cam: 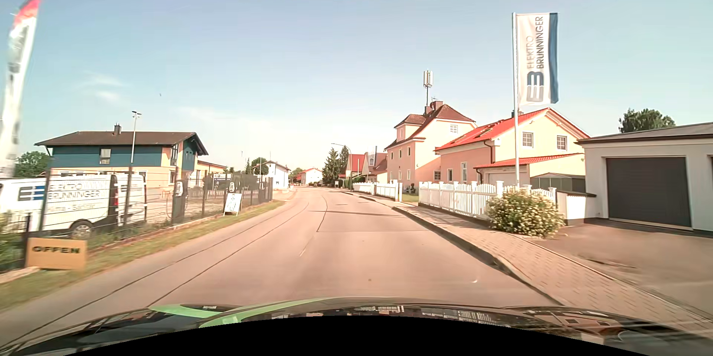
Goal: Follow the waypoints while adhering to traffic rules and regulations
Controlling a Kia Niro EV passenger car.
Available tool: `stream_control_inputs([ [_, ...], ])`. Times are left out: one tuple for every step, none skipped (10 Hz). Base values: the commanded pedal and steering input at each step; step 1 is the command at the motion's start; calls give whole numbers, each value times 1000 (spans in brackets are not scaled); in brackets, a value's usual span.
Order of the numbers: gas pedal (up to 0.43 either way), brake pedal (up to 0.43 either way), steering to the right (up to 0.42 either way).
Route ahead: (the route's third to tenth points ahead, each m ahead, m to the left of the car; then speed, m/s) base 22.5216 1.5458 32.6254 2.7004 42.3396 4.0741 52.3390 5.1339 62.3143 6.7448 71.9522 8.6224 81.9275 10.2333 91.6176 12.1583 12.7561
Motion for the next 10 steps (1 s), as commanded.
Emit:
stream_control_inputs([
  [110, 0, -3],
  [110, 0, -4],
  [110, 0, -5],
  [110, 0, -9],
  [110, 0, -18],
  [110, 0, -24],
  [110, 0, -25],
  [118, 0, -24],
  [118, 0, -24],
  [118, 0, -23],
])
